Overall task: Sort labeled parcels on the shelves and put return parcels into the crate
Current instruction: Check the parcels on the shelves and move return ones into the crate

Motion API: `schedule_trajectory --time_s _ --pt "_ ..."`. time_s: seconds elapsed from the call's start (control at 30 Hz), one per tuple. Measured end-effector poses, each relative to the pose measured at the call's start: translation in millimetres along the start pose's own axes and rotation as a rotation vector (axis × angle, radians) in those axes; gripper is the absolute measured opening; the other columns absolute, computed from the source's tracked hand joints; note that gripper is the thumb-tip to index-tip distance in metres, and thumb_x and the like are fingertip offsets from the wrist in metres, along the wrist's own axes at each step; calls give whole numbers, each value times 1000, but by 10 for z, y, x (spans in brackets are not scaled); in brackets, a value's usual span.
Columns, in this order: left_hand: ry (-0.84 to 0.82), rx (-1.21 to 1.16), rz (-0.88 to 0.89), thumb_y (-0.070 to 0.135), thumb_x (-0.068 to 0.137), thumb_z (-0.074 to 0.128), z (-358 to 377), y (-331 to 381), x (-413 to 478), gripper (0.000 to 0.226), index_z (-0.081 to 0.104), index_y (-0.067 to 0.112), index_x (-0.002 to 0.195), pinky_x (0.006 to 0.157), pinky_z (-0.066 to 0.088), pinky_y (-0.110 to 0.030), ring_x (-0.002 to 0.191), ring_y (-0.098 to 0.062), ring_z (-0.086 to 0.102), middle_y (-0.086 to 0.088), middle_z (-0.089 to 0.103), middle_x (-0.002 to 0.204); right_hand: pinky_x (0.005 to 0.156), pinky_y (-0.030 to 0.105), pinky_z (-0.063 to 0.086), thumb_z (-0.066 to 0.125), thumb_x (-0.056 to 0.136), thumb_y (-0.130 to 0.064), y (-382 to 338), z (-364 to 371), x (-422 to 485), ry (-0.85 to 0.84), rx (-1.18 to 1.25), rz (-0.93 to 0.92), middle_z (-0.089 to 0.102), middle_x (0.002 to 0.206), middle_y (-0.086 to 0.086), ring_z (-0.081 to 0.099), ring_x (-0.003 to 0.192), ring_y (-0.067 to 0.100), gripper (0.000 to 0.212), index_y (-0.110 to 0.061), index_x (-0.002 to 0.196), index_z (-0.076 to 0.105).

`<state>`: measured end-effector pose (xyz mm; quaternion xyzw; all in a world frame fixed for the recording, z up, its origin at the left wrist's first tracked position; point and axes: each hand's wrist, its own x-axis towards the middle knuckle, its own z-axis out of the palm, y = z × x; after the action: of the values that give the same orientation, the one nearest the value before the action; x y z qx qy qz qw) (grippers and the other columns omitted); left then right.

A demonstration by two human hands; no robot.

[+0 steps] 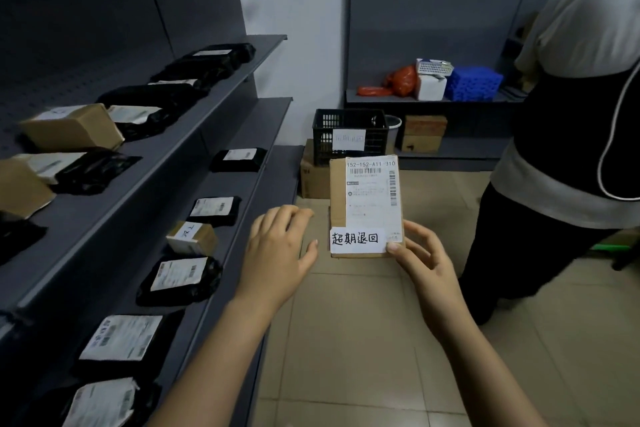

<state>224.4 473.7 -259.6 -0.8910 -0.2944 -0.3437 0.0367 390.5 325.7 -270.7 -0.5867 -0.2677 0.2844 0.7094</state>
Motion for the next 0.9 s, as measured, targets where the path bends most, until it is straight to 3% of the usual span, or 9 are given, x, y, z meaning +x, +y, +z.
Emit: schedule_trajectory --time_s 0.4,0.9 --pt "-11 -81 91 19 75 77 1092 -1212 1657 37 62 13 109 85 46 -39 96 -24 57 -2 60 102 99 37 49 70 86 -10 140 896 1906 137 4 27 75 102 0 70 97 10 40 -20 123 58" --pt "-17 -74 126 21 76 75 2728 -1610 3558 36 62 15 109 88 45 -38 97 -20 52 0 59 102 80 17 46 72 85 -18 343 680 4440 146 -53 25 71 111 -2 66 100 2 40 -26 122 59"
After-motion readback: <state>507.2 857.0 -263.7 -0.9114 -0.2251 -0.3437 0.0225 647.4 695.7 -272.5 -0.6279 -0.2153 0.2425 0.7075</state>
